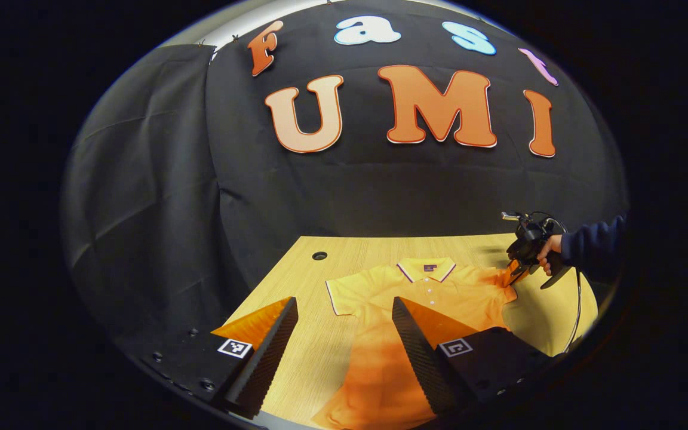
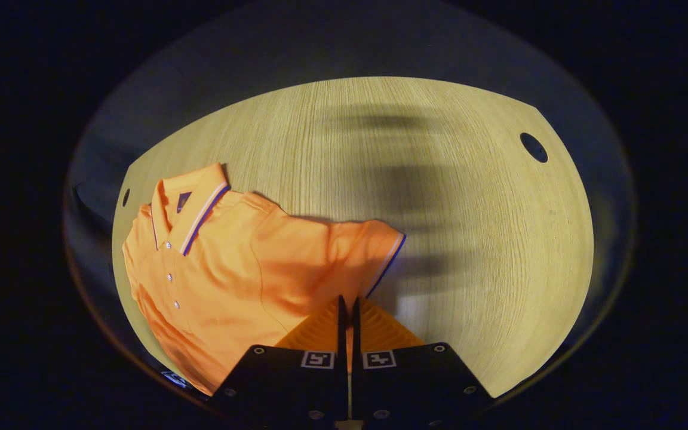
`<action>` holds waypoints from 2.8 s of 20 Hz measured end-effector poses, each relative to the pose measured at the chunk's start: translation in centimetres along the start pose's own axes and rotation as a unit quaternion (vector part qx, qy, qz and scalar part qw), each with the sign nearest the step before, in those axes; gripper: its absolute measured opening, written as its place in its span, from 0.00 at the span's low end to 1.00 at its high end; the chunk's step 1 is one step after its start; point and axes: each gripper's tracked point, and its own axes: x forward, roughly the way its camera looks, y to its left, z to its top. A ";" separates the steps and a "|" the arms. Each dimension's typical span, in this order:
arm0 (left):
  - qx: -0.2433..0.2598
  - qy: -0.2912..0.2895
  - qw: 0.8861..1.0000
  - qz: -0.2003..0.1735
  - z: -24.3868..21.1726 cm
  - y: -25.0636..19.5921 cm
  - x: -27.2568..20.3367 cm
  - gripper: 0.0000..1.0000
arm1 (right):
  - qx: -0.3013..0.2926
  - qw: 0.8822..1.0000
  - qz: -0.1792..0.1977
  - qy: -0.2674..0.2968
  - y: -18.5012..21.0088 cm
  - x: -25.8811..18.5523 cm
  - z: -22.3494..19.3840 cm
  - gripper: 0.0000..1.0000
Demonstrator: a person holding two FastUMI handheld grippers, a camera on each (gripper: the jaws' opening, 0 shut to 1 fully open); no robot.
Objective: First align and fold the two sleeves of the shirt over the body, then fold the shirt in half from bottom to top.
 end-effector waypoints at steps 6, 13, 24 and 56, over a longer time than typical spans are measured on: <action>-0.015 0.008 1.000 0.008 -1.0 -0.1 0.2 0.98 | -0.033 0.998 0.023 -0.043 3.5 -3.3 2.6 0.03; -0.024 0.008 0.999 0.020 -1.1 0.1 0.1 0.98 | -0.071 0.995 0.053 -0.042 9.2 -4.2 3.0 0.03; -0.040 0.030 0.998 0.037 -2.9 1.0 0.2 0.98 | -0.091 0.990 0.103 -0.021 14.0 -2.3 1.6 0.29; -0.142 0.430 0.882 -0.130 -12.7 -0.6 29.1 0.96 | 0.045 0.977 -0.005 -0.207 12.1 -15.7 -11.1 0.92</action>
